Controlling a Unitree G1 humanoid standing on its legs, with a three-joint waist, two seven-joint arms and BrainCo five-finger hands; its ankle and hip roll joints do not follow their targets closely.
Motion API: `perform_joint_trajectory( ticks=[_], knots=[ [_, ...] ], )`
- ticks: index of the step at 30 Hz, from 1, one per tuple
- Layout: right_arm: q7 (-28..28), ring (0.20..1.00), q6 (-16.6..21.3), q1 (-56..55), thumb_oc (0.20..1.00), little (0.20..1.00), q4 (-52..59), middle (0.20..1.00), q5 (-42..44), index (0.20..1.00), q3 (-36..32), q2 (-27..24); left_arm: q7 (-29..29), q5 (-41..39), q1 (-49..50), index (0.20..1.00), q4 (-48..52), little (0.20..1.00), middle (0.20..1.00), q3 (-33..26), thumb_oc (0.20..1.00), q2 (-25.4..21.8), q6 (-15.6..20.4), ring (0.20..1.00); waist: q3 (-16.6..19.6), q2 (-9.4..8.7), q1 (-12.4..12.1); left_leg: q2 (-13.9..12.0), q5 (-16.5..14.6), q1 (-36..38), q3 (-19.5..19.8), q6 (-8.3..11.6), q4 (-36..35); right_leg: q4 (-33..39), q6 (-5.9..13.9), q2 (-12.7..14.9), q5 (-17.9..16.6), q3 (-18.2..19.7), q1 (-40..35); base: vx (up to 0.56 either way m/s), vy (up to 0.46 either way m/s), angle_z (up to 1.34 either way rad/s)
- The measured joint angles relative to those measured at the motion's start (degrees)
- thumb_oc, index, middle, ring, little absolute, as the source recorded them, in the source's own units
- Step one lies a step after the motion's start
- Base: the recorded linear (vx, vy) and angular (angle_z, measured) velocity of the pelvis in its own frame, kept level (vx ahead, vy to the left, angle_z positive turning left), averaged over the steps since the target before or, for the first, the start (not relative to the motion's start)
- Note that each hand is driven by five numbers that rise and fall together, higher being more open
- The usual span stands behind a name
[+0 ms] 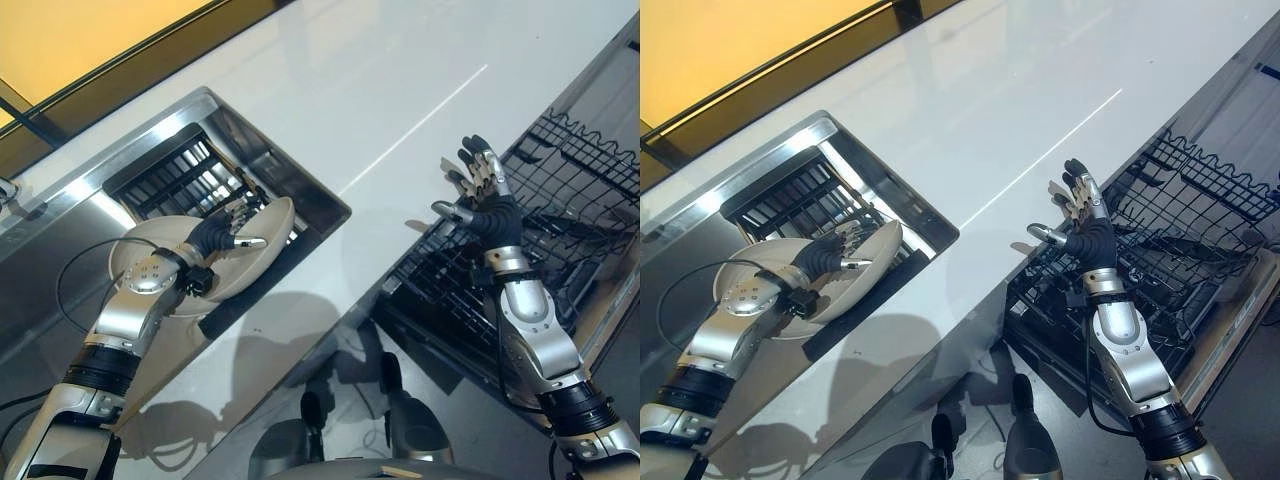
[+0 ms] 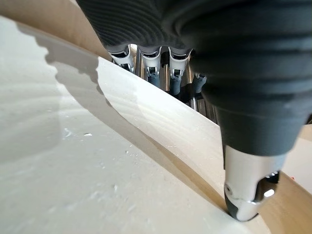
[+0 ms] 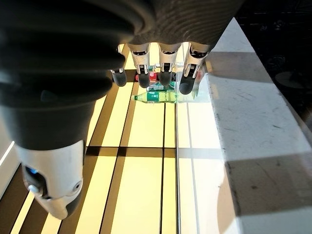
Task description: Pick up plates and place into dishwasher.
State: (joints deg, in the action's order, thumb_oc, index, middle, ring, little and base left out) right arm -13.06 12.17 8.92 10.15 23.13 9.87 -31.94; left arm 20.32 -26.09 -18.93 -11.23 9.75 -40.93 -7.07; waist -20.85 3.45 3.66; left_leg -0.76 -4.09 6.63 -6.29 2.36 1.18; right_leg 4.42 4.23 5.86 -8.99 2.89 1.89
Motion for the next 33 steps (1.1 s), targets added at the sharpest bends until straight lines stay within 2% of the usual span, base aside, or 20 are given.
perform_joint_trajectory(
  ticks=[10, 19, 27, 33],
  knots=[
    [0.0, 1.000, 0.1, -2.1, 1.000, 1.000, 0.1, 1.000, 0.0, 1.000, 0.0, 0.0, -0.5, -3.0, 2.7, 1.000, 1.7, 1.000, 1.000, -2.3, 1.000, 4.4, -0.7, 1.000, 0.5, 0.57, -0.1, 0.0, 0.0, 0.9, 0.1, -0.01, 0.0, -0.1, 0.05, 0.0, 0.1, 0.0, -0.9, 0.02, -0.006, 0.00],
    [0.0, 1.000, 0.1, -4.3, 1.000, 1.000, 0.1, 1.000, 0.0, 1.000, 0.1, 0.0, -1.5, -2.9, 4.3, 1.000, 2.0, 1.000, 1.000, -2.5, 1.000, 5.1, -0.5, 1.000, 1.6, 0.91, -0.2, 0.1, 0.0, 1.7, 0.2, -0.04, 0.1, 0.0, 0.03, 0.1, 0.0, -0.2, -1.8, 0.00, 0.000, 0.00],
    [-0.2, 1.000, 0.1, -6.5, 1.000, 1.000, 0.1, 1.000, 0.0, 1.000, 0.0, 0.1, -12.6, -1.5, 8.5, 1.000, 4.5, 1.000, 1.000, -2.9, 1.000, 6.6, 4.6, 1.000, 3.0, 0.80, -1.1, 0.0, 0.0, 1.8, 0.2, -0.05, 0.1, 0.0, 0.22, 0.2, 0.5, -0.3, -1.9, 0.00, 0.000, 0.00],
    [-0.6, 1.000, 0.0, -7.8, 1.000, 1.000, -0.2, 1.000, 0.0, 1.000, -0.1, 0.8, -21.1, 5.5, 11.1, 1.000, 10.3, 1.000, 1.000, -8.7, 1.000, 7.7, 7.4, 1.000, 3.7, -0.25, -1.8, -0.1, 0.0, 1.8, 0.5, -0.07, 0.1, 0.3, 0.07, 0.4, 0.5, -1.4, -2.3, 0.03, -0.032, 0.05]
  ],
)
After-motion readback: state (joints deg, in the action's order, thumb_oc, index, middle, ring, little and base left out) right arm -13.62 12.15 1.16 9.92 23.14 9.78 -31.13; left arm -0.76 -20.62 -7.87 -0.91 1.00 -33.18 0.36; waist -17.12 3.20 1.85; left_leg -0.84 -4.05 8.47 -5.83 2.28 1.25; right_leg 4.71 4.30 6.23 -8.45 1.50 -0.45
